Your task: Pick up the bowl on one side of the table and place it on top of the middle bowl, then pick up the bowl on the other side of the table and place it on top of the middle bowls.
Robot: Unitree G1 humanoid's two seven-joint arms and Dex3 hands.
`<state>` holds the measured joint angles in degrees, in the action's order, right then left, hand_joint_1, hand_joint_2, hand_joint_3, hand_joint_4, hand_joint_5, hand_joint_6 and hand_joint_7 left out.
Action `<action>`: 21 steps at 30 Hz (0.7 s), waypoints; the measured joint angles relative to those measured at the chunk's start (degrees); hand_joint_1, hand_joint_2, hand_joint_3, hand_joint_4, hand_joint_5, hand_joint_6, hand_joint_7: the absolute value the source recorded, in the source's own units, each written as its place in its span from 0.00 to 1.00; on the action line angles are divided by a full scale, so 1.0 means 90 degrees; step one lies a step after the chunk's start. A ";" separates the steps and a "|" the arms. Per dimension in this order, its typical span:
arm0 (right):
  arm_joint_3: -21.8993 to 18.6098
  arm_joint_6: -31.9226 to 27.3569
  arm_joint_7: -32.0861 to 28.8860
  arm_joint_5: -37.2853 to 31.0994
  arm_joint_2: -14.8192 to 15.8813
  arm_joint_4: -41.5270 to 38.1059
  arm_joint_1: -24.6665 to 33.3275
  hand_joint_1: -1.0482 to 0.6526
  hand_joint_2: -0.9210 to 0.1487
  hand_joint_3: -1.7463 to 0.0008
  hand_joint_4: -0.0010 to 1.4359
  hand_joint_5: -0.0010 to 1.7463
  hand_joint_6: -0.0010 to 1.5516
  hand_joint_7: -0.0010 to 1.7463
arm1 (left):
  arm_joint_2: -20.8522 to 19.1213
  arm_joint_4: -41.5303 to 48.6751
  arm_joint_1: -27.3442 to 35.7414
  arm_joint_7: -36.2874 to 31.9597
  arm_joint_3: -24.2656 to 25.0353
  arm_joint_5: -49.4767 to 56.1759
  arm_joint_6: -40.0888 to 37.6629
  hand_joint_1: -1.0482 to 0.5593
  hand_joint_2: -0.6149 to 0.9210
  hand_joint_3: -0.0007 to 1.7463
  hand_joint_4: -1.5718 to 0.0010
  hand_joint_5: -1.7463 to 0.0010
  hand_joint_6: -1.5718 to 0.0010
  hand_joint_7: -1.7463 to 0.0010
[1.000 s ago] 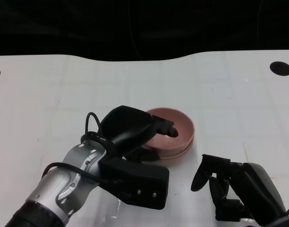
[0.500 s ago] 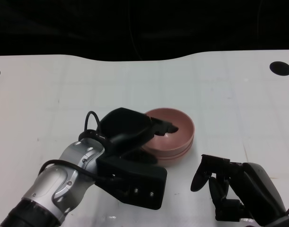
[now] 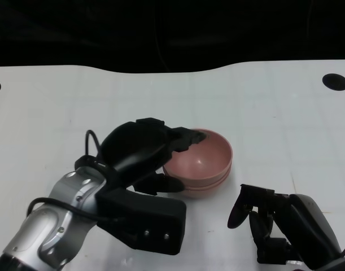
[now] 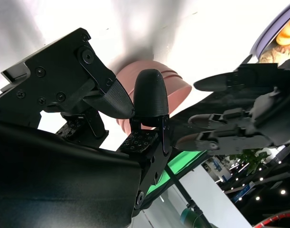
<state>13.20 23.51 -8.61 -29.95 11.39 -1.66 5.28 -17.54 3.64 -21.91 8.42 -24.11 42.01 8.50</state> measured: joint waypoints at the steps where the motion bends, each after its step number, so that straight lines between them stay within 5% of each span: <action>1: 0.0000 0.0001 -0.0001 0.0002 -0.0001 -0.0001 -0.0001 0.54 0.67 0.14 0.63 1.00 0.52 0.81 | -0.0033 -0.0065 0.0056 0.0000 0.0053 -0.0058 0.0008 0.31 1.00 0.15 0.80 0.78 0.74 0.99; 11: 0.0005 0.0007 -0.0017 0.0000 -0.0003 -0.0022 -0.0013 0.53 0.67 0.13 0.63 1.00 0.52 0.82 | -0.0076 -0.0266 0.0937 -0.0539 0.0824 -0.0929 0.0705 0.43 1.00 0.14 0.70 0.68 0.63 0.95; 21: 0.0015 0.0014 -0.0015 0.0005 -0.0005 -0.0044 -0.0021 0.53 0.67 0.14 0.62 1.00 0.52 0.82 | -0.0042 -0.0388 0.2040 -0.0658 0.1556 -0.2260 0.1449 0.49 1.00 0.14 0.68 0.41 0.50 0.89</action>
<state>13.33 23.63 -8.75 -29.90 11.34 -2.06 5.09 -17.92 0.14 -3.55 2.50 -10.10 21.67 21.54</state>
